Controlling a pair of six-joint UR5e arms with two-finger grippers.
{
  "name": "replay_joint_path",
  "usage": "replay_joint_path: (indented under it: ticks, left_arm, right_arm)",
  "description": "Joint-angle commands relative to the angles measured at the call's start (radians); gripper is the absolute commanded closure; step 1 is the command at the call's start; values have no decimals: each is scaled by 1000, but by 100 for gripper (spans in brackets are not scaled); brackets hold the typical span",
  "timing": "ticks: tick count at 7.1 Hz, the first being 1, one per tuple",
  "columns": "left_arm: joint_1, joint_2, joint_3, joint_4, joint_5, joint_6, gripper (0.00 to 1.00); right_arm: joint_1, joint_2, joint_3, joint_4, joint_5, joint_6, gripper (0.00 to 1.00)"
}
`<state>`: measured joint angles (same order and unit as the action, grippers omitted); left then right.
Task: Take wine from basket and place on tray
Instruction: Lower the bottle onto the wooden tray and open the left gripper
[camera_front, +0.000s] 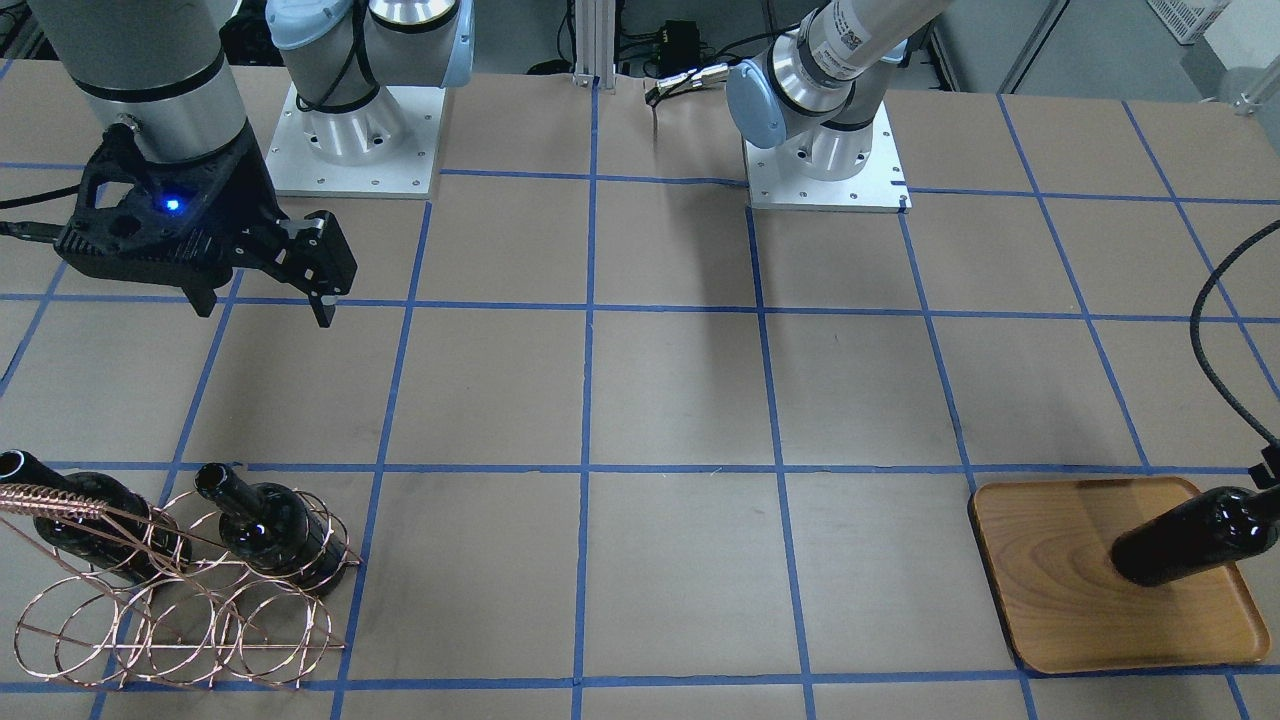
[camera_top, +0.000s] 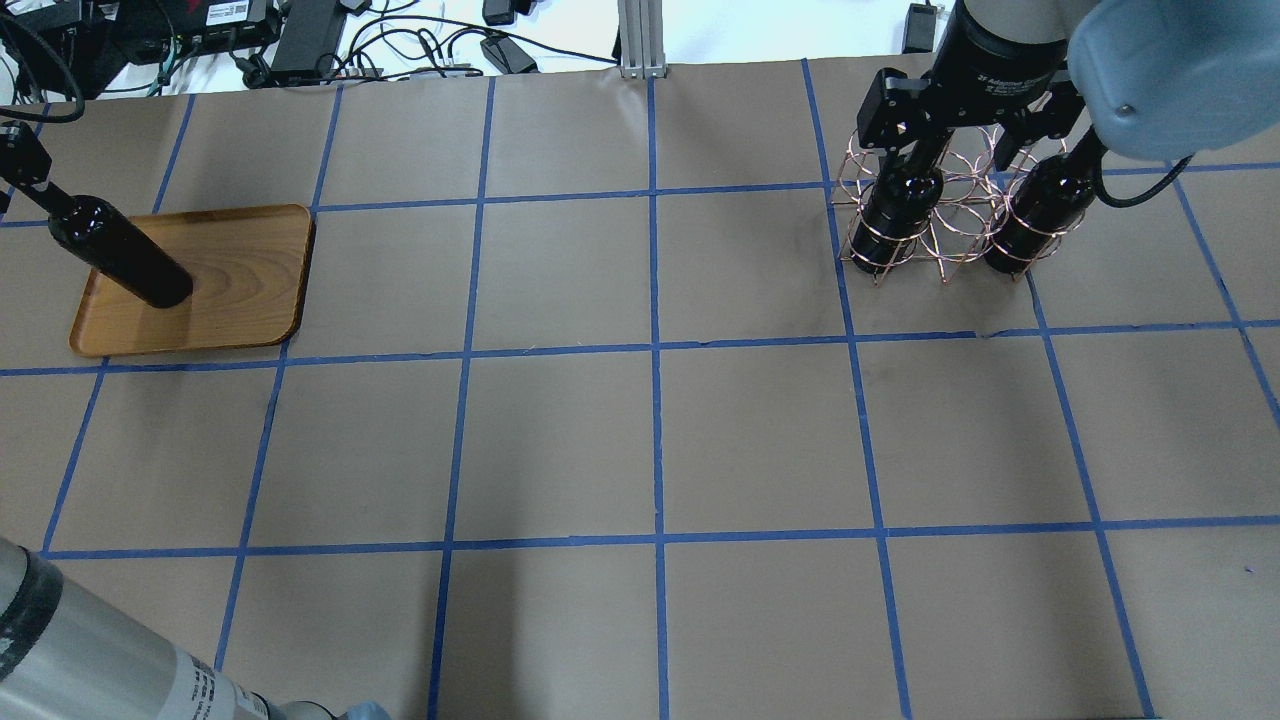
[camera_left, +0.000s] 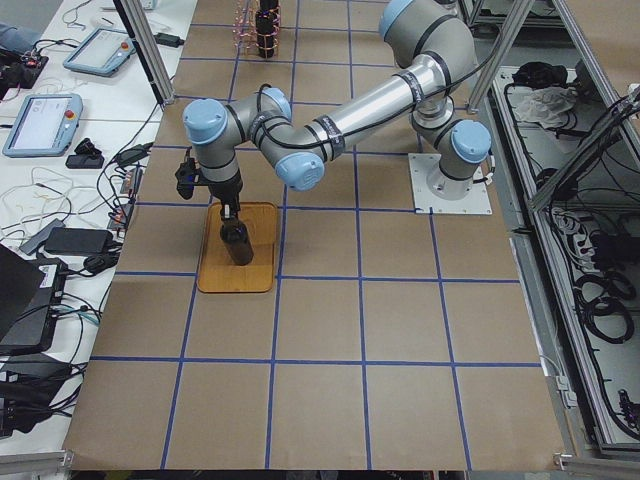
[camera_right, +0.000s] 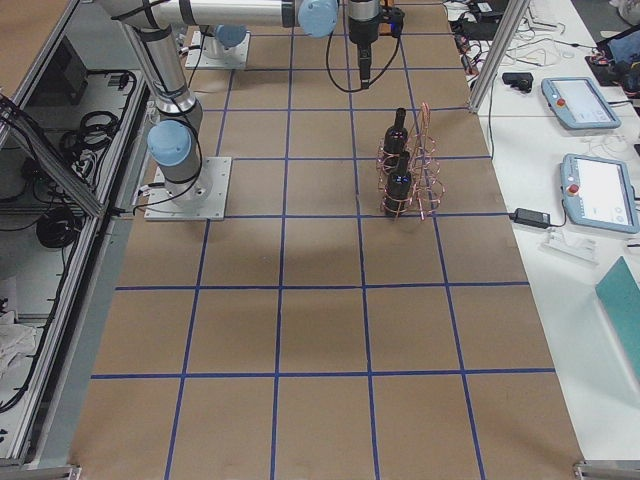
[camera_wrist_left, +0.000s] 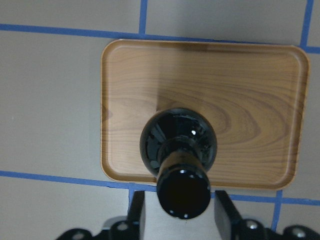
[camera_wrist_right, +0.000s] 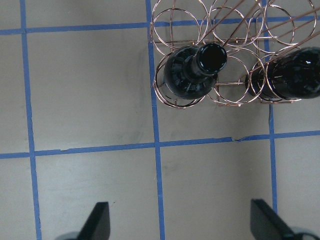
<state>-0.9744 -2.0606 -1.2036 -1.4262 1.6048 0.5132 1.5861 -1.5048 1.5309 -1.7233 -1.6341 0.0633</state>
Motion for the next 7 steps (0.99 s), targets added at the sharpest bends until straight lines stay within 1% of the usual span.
replay_joint_path:
  ticks: [1, 2, 3, 4, 5, 6, 7]
  left_arm:
    - [8, 5, -4, 0, -3, 13, 30]
    - [8, 26, -5, -7, -8, 13, 30]
    - [19, 43, -5, -8, -32, 28, 30]
    - [8, 89, -4, -58, -51, 24, 30]
    - [-4, 152, -8, -100, -104, 24, 29]
    - [-62, 212, -17, -149, -103, 21, 28]
    - [-129, 277, -68, -161, -86, 15, 25]
  right_arm:
    - [0, 0, 0, -1, 0, 0, 0]
    - [0, 0, 0, 2, -1, 0, 0]
    - [0, 0, 0, 1, -1, 0, 0]
    - [0, 0, 0, 1, -1, 0, 0]
    - [0, 0, 0, 1, -1, 1, 0]
    - [0, 0, 0, 4, -1, 0, 0]
    - [0, 0, 0, 2, -1, 0, 0]
